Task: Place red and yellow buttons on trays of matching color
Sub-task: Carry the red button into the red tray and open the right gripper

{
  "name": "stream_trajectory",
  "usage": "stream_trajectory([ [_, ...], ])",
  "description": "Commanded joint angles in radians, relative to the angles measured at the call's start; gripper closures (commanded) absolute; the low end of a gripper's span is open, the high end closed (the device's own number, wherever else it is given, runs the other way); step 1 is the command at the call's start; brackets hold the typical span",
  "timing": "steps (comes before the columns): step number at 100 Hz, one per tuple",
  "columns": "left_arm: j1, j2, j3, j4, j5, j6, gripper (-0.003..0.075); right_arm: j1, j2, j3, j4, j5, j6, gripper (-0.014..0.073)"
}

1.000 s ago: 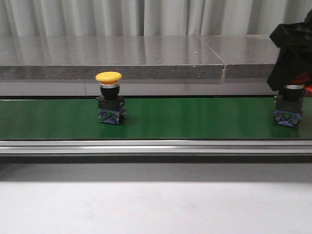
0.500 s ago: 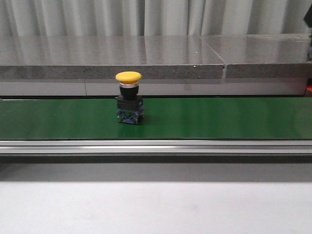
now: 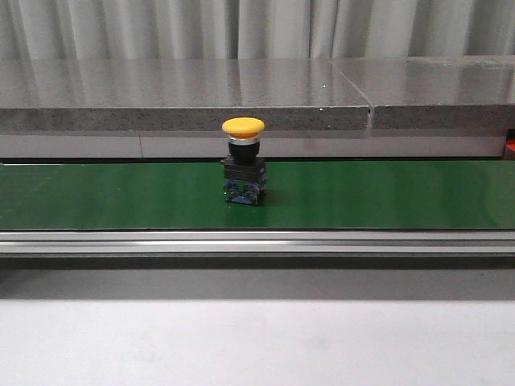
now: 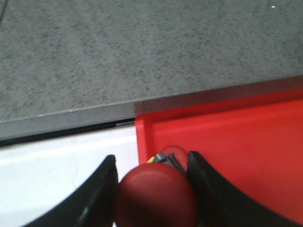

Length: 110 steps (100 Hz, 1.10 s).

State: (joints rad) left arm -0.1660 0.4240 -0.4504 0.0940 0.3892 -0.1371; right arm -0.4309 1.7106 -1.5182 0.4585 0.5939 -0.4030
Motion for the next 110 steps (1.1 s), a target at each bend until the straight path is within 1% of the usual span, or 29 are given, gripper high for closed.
stream_trajectory([
  [1,-0.008,0.005,-0.026,0.002,-0.082,-0.003,0.0739,-0.027,0.018,-0.076,0.015,-0.076,0.007,0.0430],
  [24,-0.008,0.005,-0.026,0.002,-0.082,-0.003,0.0739,-0.067,0.186,-0.220,0.020,-0.054,0.012,0.0430],
  [42,-0.008,0.005,-0.026,0.002,-0.082,-0.003,0.0739,-0.076,0.290,-0.298,0.074,-0.019,0.012,0.0430],
  [64,-0.008,0.005,-0.026,0.002,-0.082,-0.003,0.0739,-0.076,0.378,-0.328,0.090,-0.024,0.012,0.0430],
  [99,-0.008,0.005,-0.026,0.002,-0.082,-0.003,0.0739,-0.088,0.448,-0.328,0.090,-0.018,0.012,0.0430],
  [110,-0.008,0.005,-0.026,0.002,-0.082,-0.003,0.0739,-0.097,0.452,-0.328,0.090,-0.015,0.012,0.0412],
])
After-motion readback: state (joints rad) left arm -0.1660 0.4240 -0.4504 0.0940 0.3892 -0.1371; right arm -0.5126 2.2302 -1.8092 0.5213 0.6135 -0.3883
